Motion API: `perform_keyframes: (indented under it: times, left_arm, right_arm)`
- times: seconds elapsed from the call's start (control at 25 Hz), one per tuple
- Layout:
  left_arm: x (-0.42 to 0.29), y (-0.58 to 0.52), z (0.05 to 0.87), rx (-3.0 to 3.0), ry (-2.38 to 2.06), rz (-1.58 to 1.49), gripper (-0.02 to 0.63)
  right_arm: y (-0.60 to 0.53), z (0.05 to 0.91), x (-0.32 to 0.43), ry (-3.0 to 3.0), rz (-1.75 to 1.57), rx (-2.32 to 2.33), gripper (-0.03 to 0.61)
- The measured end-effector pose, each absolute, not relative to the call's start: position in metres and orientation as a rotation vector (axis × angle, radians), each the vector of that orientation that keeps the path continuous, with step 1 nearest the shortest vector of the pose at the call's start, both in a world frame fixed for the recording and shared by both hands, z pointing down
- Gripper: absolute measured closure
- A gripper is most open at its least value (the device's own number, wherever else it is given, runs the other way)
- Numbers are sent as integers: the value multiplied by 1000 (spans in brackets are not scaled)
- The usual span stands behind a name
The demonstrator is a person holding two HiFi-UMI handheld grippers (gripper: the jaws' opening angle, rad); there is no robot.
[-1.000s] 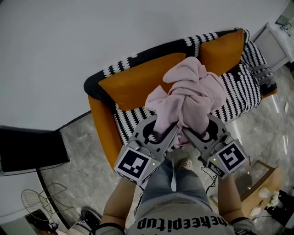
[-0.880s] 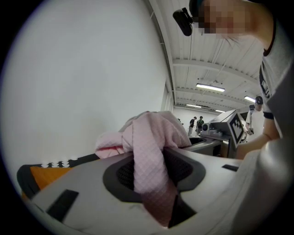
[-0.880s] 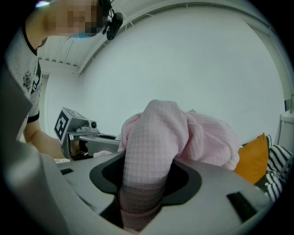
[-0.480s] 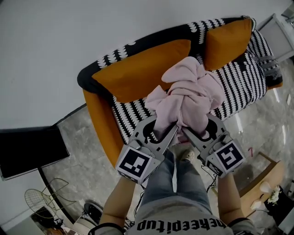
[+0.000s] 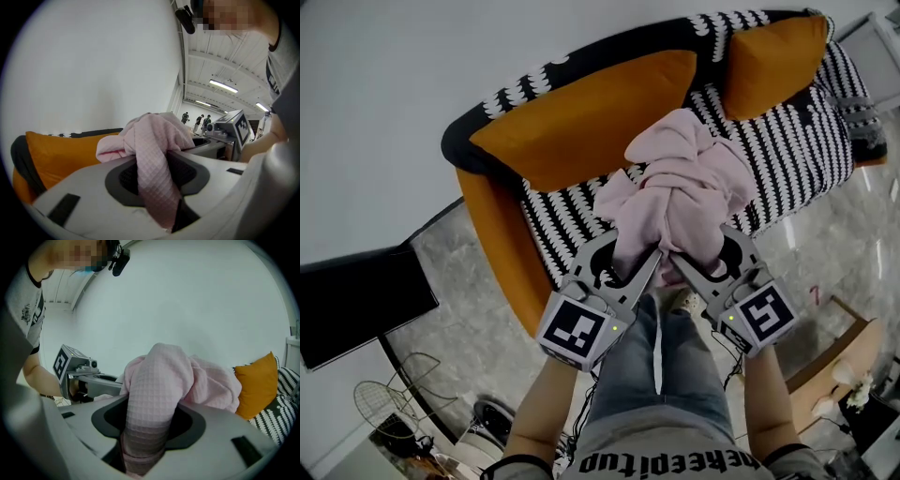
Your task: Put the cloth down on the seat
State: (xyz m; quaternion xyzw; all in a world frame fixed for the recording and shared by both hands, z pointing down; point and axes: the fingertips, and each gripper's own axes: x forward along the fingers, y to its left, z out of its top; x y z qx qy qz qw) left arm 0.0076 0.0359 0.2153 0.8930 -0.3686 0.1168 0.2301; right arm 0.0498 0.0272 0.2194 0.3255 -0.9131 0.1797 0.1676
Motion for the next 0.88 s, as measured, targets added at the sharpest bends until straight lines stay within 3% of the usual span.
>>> perform_keyframes:
  times: [0.88]
  left_arm:
    - [7,31,320,2450,-973,357,445]
  right_arm:
    - [23,326,50,-2537,639,918,341]
